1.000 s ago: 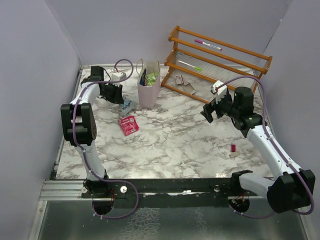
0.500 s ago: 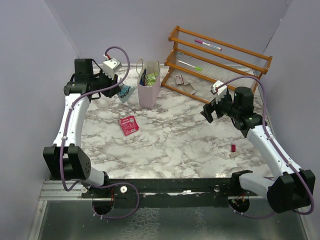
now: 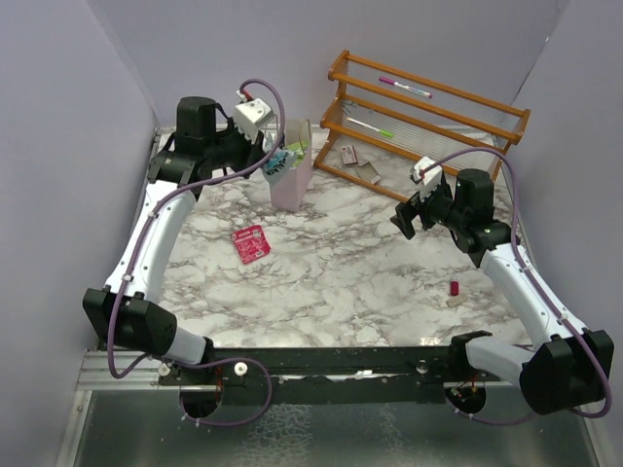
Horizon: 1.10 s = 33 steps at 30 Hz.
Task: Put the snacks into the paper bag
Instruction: Place the snack in the paper bag.
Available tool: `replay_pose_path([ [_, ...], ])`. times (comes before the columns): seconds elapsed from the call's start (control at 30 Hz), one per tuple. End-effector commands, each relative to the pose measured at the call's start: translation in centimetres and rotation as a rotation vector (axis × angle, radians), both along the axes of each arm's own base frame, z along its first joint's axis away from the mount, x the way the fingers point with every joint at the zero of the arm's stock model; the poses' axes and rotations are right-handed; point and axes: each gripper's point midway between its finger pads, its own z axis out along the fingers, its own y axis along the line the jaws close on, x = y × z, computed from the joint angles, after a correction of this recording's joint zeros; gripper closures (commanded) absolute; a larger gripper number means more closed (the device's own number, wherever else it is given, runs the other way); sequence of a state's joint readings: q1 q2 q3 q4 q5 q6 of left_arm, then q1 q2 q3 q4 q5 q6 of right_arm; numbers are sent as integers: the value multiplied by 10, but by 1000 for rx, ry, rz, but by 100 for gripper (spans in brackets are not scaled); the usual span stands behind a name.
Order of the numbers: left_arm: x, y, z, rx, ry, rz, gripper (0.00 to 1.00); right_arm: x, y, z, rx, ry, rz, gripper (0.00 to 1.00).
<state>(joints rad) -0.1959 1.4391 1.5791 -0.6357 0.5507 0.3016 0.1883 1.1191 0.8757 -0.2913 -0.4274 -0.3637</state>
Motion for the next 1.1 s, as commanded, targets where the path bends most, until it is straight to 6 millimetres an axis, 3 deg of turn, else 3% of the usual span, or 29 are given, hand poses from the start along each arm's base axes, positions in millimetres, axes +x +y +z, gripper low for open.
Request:
replay_pose_path([
  [0.0, 26, -6, 16, 13, -70, 72, 100, -3, -1, -1, -3, 0, 3, 1],
  [0.37, 67, -3, 17, 32, -71, 228, 100, -2, -2, -2, -6, 2, 1, 1],
  [1.07, 117, -18, -20, 243, -52, 371, 100, -2, -2, -2, -4, 5, 2, 1],
])
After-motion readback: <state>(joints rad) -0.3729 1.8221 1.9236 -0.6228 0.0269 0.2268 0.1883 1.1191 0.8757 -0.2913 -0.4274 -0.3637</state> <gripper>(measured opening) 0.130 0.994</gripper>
